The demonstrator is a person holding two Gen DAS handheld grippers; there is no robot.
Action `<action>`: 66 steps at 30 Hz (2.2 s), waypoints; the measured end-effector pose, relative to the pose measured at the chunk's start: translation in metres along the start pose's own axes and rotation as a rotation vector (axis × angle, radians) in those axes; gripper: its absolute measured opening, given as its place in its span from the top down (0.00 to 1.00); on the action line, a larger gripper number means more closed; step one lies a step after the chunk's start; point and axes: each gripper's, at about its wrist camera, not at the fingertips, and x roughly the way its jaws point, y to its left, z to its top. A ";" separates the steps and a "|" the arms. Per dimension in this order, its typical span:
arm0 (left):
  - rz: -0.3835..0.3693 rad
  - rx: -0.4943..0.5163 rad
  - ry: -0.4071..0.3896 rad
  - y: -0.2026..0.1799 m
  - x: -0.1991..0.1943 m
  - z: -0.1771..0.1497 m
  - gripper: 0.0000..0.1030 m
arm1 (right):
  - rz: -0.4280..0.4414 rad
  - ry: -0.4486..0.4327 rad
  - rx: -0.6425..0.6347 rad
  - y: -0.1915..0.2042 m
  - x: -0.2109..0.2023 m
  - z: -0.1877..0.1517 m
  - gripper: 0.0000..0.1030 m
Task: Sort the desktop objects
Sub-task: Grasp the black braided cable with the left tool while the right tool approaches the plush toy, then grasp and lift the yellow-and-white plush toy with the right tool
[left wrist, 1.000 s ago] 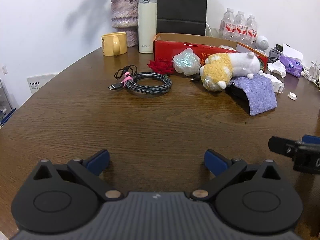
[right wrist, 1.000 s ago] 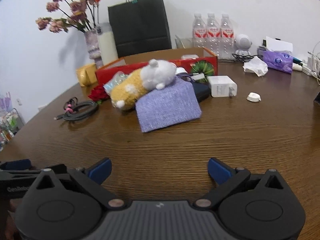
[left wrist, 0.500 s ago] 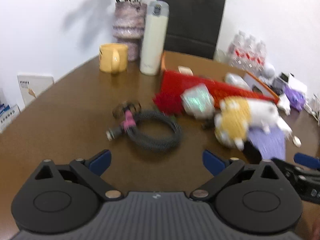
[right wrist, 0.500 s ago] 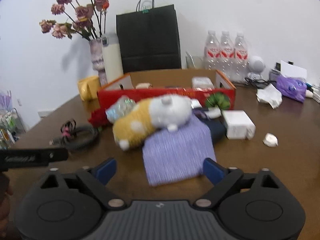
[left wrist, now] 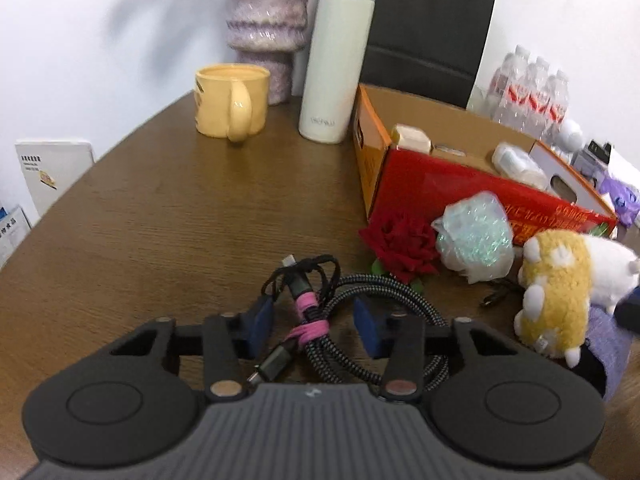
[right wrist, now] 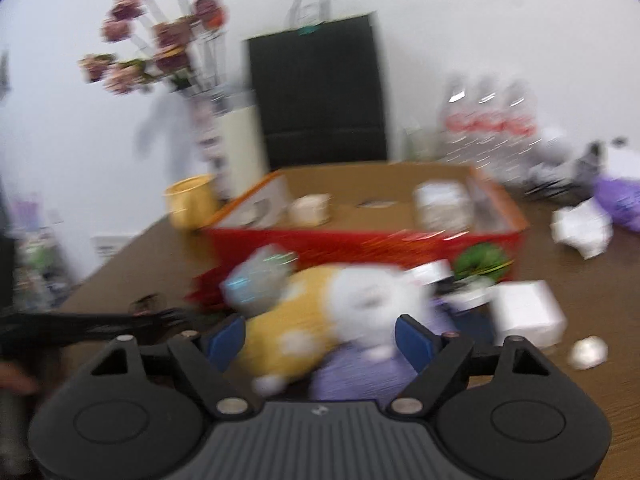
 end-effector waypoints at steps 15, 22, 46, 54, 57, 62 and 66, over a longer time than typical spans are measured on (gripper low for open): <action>-0.033 -0.046 -0.073 0.004 -0.043 -0.014 0.82 | -0.102 -0.032 -0.086 0.041 0.023 -0.013 0.90; -0.072 -0.058 -0.142 0.008 -0.096 -0.025 0.82 | -0.026 -0.066 -0.217 0.043 -0.032 -0.022 0.97; -0.121 -0.049 -0.064 -0.003 -0.096 -0.051 0.82 | 0.198 0.153 -0.588 -0.048 0.077 0.042 0.29; -0.108 -0.062 -0.055 -0.005 -0.097 -0.057 0.82 | 0.212 0.184 -0.615 -0.043 0.092 0.044 0.41; -0.090 -0.071 -0.064 -0.003 -0.103 -0.059 0.82 | 0.251 0.177 -0.583 -0.044 0.084 0.046 0.44; -0.084 -0.086 -0.080 0.004 -0.111 -0.058 0.82 | 0.247 0.053 -0.616 -0.030 0.033 0.046 0.47; -0.092 -0.085 -0.113 0.005 -0.125 -0.057 0.82 | 0.206 0.019 -0.670 -0.010 -0.025 0.039 0.46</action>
